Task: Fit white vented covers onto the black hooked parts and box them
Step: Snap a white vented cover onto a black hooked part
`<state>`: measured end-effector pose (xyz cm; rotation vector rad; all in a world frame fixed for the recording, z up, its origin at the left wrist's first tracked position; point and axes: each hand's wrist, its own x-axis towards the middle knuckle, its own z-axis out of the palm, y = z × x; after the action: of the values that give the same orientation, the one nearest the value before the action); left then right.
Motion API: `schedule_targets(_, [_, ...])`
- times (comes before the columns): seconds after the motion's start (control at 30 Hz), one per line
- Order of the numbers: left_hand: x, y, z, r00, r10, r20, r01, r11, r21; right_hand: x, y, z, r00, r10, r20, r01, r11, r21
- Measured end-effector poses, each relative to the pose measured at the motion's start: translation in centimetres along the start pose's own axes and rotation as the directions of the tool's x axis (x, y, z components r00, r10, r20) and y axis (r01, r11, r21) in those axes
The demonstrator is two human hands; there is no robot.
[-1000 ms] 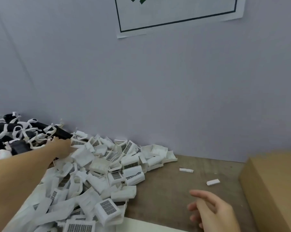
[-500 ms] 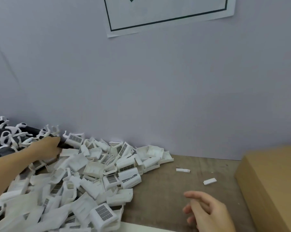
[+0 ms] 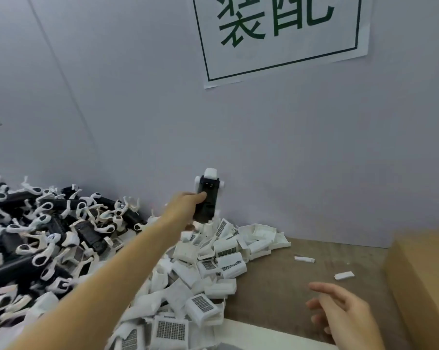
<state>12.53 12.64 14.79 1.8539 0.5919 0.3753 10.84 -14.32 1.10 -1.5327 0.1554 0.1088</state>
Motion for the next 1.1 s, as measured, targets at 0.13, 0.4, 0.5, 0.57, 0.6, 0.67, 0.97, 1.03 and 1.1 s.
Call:
schedule_targets(0.13, [-6.4, -1.9, 7.3, 0.982, -0.022, 0.187, 0.102, 0.896, -0.431, -0.6, -0.3, 0.0, 0.999, -0.043, -0.003, 0.043, 0.999, 0.009])
schedule_targets(0.4, [-11.9, -7.6, 14.7, 0.985, -0.019, 0.171, 0.133, 0.713, -0.689, -1.5, 0.3, 0.1, 0.951, -0.257, 0.172, 0.309, 0.815, -0.490])
schedule_targets(0.5, [-11.5, -8.0, 14.8, 0.972, 0.089, 0.217, 0.079, 0.749, -0.658, -1.5, 0.4, 0.7, 0.933, -0.309, 0.182, 0.358, 0.788, -0.501])
schedule_targets(0.57, [-11.3, -8.1, 15.0, 0.950, 0.150, 0.273, 0.056, 0.780, -0.623, -1.3, 0.3, 1.0, 0.937, -0.335, 0.098, 0.338, 0.800, -0.496])
schedule_targets(0.6, [-11.3, -8.1, 15.1, 0.940, 0.168, 0.297, 0.045, 0.801, -0.597, -1.2, 0.2, 1.0, 0.938, -0.344, 0.050, 0.322, 0.807, -0.495])
schedule_targets(0.67, [-11.4, -7.9, 15.4, 0.927, 0.198, 0.317, 0.015, 0.828, -0.561, -1.1, 0.1, 1.0, 0.934, -0.356, -0.004, 0.312, 0.824, -0.473])
schedule_targets(0.97, [-12.0, -7.0, 15.7, 0.958, 0.214, 0.192, -0.111, 0.891, -0.440, -1.5, -0.2, 0.4, 0.926, -0.377, 0.033, 0.346, 0.807, -0.478])
schedule_targets(1.03, [-11.9, -7.3, 15.5, 0.948, 0.207, 0.242, -0.093, 0.908, -0.409, -1.4, 0.1, 0.4, 0.933, -0.351, 0.083, 0.347, 0.813, -0.468])
schedule_targets(1.1, [-11.7, -7.6, 15.4, 0.931, 0.208, 0.299, -0.092, 0.929, -0.359, -0.9, 0.7, 0.4, 0.943, -0.295, 0.157, 0.334, 0.825, -0.455])
